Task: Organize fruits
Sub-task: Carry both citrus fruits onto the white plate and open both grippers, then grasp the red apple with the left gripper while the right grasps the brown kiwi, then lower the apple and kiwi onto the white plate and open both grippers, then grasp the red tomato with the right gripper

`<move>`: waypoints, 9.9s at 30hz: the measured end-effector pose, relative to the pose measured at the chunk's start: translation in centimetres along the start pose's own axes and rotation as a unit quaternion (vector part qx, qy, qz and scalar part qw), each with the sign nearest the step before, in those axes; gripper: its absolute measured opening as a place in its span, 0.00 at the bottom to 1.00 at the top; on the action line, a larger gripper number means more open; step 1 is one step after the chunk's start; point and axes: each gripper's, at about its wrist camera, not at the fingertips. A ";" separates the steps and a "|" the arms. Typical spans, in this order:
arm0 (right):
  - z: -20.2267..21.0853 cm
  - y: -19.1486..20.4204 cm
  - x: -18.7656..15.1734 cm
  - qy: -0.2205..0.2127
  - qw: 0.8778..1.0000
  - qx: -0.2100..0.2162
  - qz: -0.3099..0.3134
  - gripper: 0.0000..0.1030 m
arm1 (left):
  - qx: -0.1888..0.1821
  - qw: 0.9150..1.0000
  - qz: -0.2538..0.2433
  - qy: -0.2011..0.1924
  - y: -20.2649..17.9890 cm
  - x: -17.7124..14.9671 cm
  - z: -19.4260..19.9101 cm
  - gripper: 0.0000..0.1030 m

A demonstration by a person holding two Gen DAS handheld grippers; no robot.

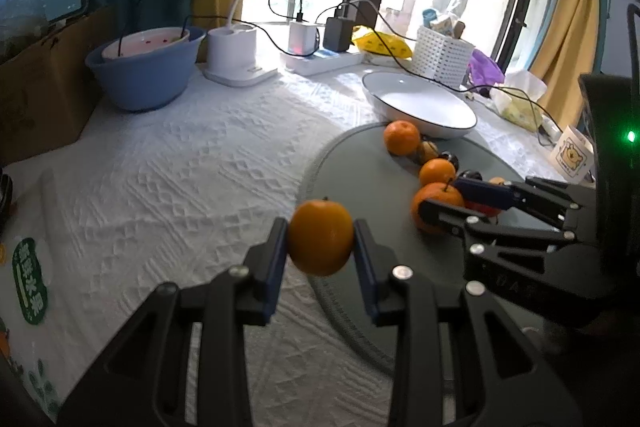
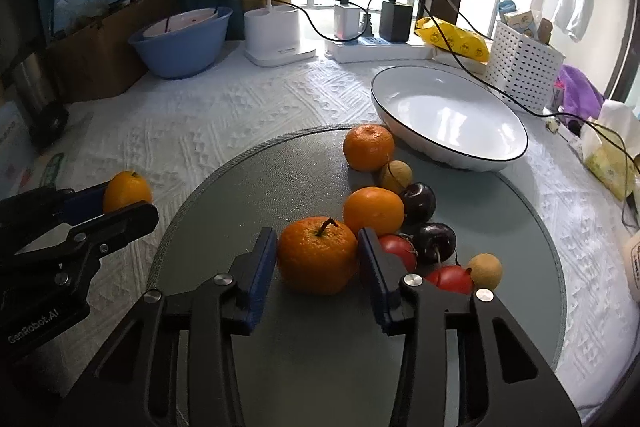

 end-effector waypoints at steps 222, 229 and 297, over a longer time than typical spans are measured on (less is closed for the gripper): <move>-7.4 -15.0 6.7 -0.039 0.999 0.025 -0.010 0.30 | -0.077 0.996 -0.037 0.009 -7.4 13.4 -15.0 0.29; -7.8 -14.8 8.2 -0.052 0.998 0.019 -0.006 0.30 | -0.075 0.997 -0.025 0.014 -6.5 13.8 -15.8 0.29; 0.6 -9.7 -2.3 -0.016 0.998 0.055 -0.016 0.46 | -0.073 0.997 0.025 0.014 -5.7 3.9 -5.4 0.43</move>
Point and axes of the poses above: each gripper's, at about its wrist camera, not at the fingertips, and z roughly against the way its jaws point, y to its left, x to its top, and after that the axes turned 8 degrees about -x, right-handed
